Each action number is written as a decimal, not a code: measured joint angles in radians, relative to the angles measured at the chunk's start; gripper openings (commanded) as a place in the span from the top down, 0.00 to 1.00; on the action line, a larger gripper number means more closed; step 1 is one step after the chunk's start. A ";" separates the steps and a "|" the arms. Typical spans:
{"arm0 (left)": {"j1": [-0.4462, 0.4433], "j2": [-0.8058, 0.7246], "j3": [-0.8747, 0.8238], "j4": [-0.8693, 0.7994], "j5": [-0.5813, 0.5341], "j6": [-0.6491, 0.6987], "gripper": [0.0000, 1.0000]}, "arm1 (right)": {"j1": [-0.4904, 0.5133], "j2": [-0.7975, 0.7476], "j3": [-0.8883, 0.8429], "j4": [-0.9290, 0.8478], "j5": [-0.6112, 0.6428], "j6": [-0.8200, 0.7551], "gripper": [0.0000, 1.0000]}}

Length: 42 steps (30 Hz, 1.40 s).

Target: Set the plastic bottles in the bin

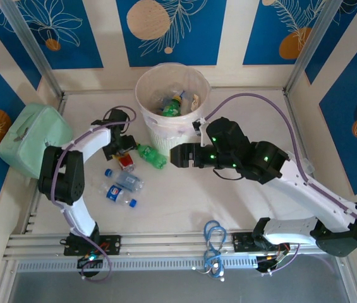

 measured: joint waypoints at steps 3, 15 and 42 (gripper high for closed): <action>0.000 0.034 0.007 0.007 -0.003 0.002 0.22 | 0.002 0.002 0.000 0.000 0.000 0.002 0.16; 0.019 0.065 0.008 0.033 -0.008 0.000 0.41 | -0.001 0.009 0.016 -0.003 0.000 0.005 0.20; 0.085 -0.609 -0.114 0.513 0.394 -0.529 0.46 | -0.193 0.170 0.237 0.115 -0.365 0.071 0.04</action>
